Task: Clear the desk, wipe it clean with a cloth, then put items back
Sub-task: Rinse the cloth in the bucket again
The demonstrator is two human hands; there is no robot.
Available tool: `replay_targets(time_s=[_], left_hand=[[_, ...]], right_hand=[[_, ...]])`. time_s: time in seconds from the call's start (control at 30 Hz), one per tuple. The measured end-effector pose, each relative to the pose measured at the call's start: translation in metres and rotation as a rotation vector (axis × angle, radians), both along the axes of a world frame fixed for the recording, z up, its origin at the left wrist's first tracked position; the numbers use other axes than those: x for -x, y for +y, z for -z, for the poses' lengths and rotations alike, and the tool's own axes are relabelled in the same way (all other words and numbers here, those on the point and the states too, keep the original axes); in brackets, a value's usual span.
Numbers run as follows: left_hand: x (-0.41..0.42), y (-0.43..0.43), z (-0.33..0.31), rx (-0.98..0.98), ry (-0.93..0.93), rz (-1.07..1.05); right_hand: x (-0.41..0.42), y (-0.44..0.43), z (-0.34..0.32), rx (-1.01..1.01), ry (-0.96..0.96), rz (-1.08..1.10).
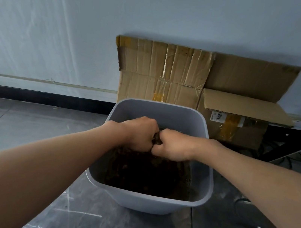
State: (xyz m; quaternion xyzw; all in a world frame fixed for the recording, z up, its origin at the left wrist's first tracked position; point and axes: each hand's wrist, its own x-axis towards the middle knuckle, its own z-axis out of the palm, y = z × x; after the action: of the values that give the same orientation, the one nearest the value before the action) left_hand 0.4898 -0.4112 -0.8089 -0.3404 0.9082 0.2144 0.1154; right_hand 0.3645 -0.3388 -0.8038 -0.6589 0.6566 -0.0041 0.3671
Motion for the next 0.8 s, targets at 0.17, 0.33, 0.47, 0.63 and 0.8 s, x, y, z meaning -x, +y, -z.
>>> replay_targets(time_s=[0.17,0.33,0.47,0.63,0.8], left_hand=[[-0.008,0.003,-0.003,-0.616,-0.070,-0.248],[-0.006,0.000,-0.008,-0.513,0.004,-0.271],[-0.002,-0.004,-0.007,0.145,-0.018,0.028],[-0.015,-0.012,0.000,0.451,0.368,0.274],[-0.009,-0.012,-0.008,0.507,0.189,0.293]], right_hand=[[-0.003,0.007,0.002,0.511,0.596,-0.434],[-0.001,0.001,0.008,0.346,0.298,-0.179],[0.007,-0.001,0.008,-0.226,-0.660,0.340],[0.020,-0.002,-0.002,-0.432,-1.105,0.481],[0.009,0.001,-0.002,-0.398,-0.747,0.325]])
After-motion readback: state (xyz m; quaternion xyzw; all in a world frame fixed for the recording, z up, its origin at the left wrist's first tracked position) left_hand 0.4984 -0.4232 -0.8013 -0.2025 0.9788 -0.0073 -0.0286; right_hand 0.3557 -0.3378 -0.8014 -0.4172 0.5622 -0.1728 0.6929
